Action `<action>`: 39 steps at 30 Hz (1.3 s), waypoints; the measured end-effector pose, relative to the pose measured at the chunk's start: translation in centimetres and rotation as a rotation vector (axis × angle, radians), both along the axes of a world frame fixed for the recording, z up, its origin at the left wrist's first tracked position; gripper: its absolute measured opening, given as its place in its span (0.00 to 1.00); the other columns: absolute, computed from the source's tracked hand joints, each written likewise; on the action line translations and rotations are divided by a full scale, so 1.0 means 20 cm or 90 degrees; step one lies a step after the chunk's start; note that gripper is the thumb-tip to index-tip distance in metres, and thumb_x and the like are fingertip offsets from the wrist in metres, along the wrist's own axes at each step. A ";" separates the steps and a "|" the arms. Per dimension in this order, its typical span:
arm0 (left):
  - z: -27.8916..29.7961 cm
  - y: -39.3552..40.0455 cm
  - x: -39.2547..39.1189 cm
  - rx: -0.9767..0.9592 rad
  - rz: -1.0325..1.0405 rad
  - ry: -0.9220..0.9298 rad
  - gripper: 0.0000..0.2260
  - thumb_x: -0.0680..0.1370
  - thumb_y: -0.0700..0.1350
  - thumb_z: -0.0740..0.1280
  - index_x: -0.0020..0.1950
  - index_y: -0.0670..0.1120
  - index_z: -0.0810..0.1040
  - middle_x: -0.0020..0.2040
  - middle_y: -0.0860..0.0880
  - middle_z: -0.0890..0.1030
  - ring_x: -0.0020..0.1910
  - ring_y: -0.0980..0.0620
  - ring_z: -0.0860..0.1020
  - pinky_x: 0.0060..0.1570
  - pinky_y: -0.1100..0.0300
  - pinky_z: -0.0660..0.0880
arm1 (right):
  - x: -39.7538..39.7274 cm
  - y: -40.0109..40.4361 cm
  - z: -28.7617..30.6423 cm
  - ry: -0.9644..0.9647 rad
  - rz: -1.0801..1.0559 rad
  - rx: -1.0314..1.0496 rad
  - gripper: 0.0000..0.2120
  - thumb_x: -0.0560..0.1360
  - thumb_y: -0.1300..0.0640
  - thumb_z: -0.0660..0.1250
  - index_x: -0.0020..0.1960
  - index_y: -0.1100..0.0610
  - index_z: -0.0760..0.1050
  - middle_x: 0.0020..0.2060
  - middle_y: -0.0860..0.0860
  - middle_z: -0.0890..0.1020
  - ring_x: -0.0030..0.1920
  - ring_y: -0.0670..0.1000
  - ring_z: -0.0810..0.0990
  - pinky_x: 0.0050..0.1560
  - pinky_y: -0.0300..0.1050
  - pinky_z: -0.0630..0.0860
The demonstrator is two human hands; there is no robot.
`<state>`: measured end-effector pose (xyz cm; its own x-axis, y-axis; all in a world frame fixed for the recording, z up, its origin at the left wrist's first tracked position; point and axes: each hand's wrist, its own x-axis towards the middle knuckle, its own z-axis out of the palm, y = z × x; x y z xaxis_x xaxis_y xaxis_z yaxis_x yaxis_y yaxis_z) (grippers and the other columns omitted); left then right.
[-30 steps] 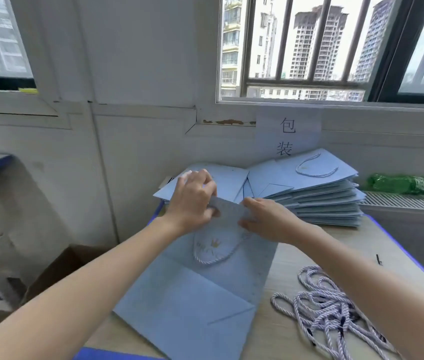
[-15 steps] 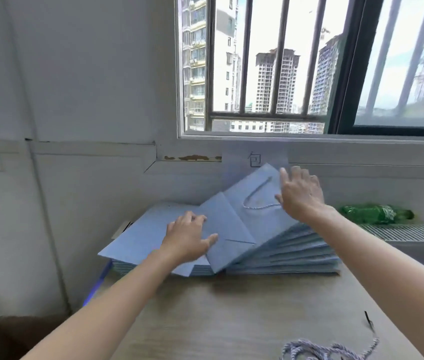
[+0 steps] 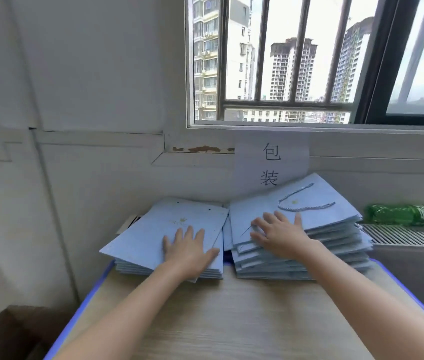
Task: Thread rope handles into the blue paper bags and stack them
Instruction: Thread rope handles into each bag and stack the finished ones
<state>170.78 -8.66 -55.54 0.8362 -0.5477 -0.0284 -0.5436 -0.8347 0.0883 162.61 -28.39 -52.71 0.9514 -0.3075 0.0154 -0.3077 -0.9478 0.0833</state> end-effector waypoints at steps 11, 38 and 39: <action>0.08 0.40 -0.15 0.005 -0.103 0.076 0.30 0.80 0.57 0.57 0.78 0.53 0.48 0.79 0.51 0.49 0.77 0.50 0.48 0.75 0.47 0.48 | -0.12 0.27 0.11 -0.104 0.111 0.102 0.19 0.80 0.57 0.57 0.71 0.54 0.64 0.73 0.50 0.62 0.68 0.52 0.67 0.64 0.47 0.65; -0.14 0.57 -0.72 -0.081 -0.144 0.043 0.30 0.77 0.66 0.57 0.76 0.54 0.59 0.76 0.48 0.57 0.75 0.48 0.54 0.73 0.50 0.48 | -0.96 0.64 -0.09 0.125 0.143 0.340 0.04 0.73 0.58 0.69 0.48 0.54 0.77 0.42 0.50 0.79 0.35 0.44 0.74 0.36 0.37 0.71; -0.13 0.57 -0.71 -0.077 -0.157 0.051 0.30 0.77 0.66 0.57 0.76 0.55 0.59 0.76 0.48 0.57 0.75 0.48 0.54 0.73 0.51 0.49 | -0.95 0.64 -0.11 0.089 0.146 0.293 0.03 0.74 0.58 0.68 0.48 0.55 0.77 0.43 0.51 0.80 0.36 0.44 0.74 0.38 0.38 0.71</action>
